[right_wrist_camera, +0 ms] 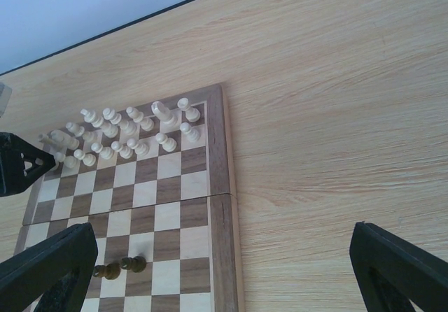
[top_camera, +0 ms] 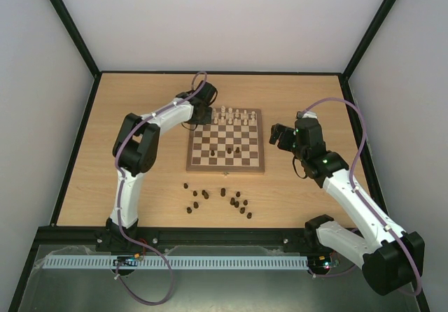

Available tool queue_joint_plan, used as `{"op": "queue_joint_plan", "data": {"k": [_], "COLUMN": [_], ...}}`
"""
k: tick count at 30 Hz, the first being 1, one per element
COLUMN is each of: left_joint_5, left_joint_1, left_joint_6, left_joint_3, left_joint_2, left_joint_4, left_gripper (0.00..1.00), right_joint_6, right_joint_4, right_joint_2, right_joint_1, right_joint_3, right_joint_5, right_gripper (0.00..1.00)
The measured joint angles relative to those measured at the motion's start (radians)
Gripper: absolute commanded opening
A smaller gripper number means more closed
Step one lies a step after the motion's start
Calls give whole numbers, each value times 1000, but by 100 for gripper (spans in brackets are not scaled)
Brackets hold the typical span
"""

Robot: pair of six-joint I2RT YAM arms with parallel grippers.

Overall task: Set up the chess pieces on the board
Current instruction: Place the chess piece on the chessboard.

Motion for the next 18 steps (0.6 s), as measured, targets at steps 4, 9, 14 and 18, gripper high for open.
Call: {"op": "queue_joint_plan", "data": {"k": [4, 9, 14, 18], "left_joint_5": [0, 0, 2, 0], "left_joint_1": [0, 0, 0, 0], "left_joint_6": [0, 0, -5, -5], "left_joint_3": [-10, -21, -39, -42], "left_joint_2": [-4, -8, -11, -11], "left_joint_4": [13, 25, 25, 23], "left_gripper": [16, 18, 29, 29], "right_joint_6": [0, 0, 0, 0], "right_joint_4": [0, 0, 0, 0], "right_joint_2": [0, 0, 0, 0], "right_joint_1": [0, 0, 0, 0], "right_joint_3": [-1, -2, -3, -3], "right_joint_5": [-2, -3, -3, -5], "right_gripper": [100, 100, 100, 100]}}
